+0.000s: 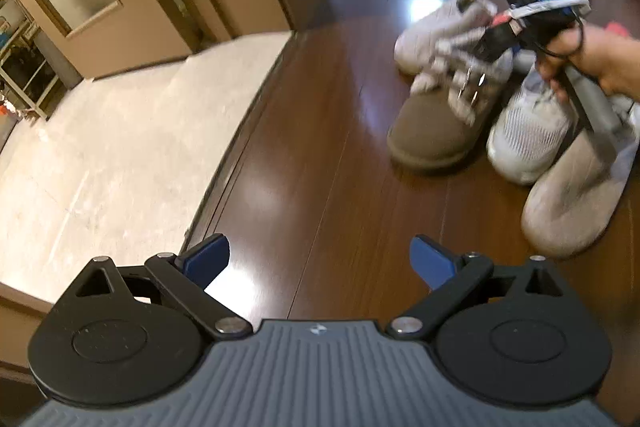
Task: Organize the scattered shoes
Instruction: 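Grasp a brown fleece-lined buckle shoe by its heel with the right gripper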
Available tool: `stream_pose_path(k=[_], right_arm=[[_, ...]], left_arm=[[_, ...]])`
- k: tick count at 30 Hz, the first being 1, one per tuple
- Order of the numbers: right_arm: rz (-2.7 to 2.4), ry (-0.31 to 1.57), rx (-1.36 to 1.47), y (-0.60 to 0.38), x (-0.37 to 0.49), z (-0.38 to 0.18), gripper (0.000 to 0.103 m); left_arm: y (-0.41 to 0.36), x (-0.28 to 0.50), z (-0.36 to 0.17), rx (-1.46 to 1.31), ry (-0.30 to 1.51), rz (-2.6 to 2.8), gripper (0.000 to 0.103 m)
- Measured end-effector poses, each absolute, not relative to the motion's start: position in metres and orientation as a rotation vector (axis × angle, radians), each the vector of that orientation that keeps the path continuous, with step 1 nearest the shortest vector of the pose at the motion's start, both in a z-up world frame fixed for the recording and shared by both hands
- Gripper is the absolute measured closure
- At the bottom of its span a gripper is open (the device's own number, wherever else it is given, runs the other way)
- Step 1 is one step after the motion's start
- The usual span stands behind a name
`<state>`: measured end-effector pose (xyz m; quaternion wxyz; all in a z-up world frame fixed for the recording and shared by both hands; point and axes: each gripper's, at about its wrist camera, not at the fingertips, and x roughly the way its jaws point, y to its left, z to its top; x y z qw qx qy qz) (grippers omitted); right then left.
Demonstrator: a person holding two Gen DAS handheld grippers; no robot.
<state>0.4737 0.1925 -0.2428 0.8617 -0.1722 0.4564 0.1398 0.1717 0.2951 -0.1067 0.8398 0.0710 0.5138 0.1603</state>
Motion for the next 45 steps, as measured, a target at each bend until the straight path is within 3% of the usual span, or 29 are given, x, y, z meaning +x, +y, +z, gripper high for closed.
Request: stream_pose_path(k=[4, 8, 16, 20, 24, 29, 30, 32, 34, 36, 37, 42, 45], right_arm=[[0.333, 0.760, -0.431, 0.193, 0.442, -0.228, 0.097], [0.454, 0.509, -0.421, 0.177, 0.376, -0.177, 0.096], [0.571, 0.400, -0.286, 0.068, 0.235, -0.054, 0.095], [0.568, 0.489, -0.305, -0.024, 0.180, -0.019, 0.096], [0.460, 0.627, -0.336, -0.102, 0.149, -0.025, 0.095], [0.281, 0.910, -0.391, -0.212, 0.142, -0.099, 0.091], [0.241, 0.921, -0.394, -0.228, 0.145, -0.114, 0.086], [0.159, 0.940, -0.398, -0.262, 0.152, -0.143, 0.087], [0.060, 0.943, -0.265, -0.293, 0.154, -0.151, 0.063], [-0.012, 0.869, -0.051, -0.325, 0.134, -0.138, 0.014], [-0.029, 0.850, -0.008, -0.329, 0.127, -0.135, 0.006], [-0.110, 0.921, 0.229, -0.323, 0.063, -0.149, 0.001], [-0.018, 1.015, 0.153, -0.280, 0.056, -0.187, 0.001]], left_arm=[[0.294, 0.166, -0.103, 0.157, 1.080, 0.344, 0.004], [0.291, 0.161, -0.089, 0.154, 1.045, 0.345, 0.004], [0.252, 0.138, -0.026, 0.207, 0.920, 0.282, 0.004], [0.203, 0.137, -0.011, 0.219, 0.896, 0.120, 0.004], [0.136, 0.141, -0.006, 0.270, 0.887, -0.070, 0.004], [0.031, 0.149, -0.021, 0.393, 0.913, -0.306, 0.004], [0.013, 0.150, -0.026, 0.419, 0.922, -0.341, 0.004], [-0.024, 0.150, -0.034, 0.489, 0.925, -0.395, 0.004], [-0.049, 0.148, -0.041, 0.547, 0.917, -0.426, 0.004], [-0.066, 0.148, -0.049, 0.589, 0.912, -0.443, 0.004], [-0.070, 0.148, -0.054, 0.600, 0.920, -0.444, 0.004], [-0.085, 0.157, -0.080, 0.638, 0.961, -0.450, 0.004], [-0.089, 0.163, -0.086, 0.619, 0.990, -0.469, 0.004]])
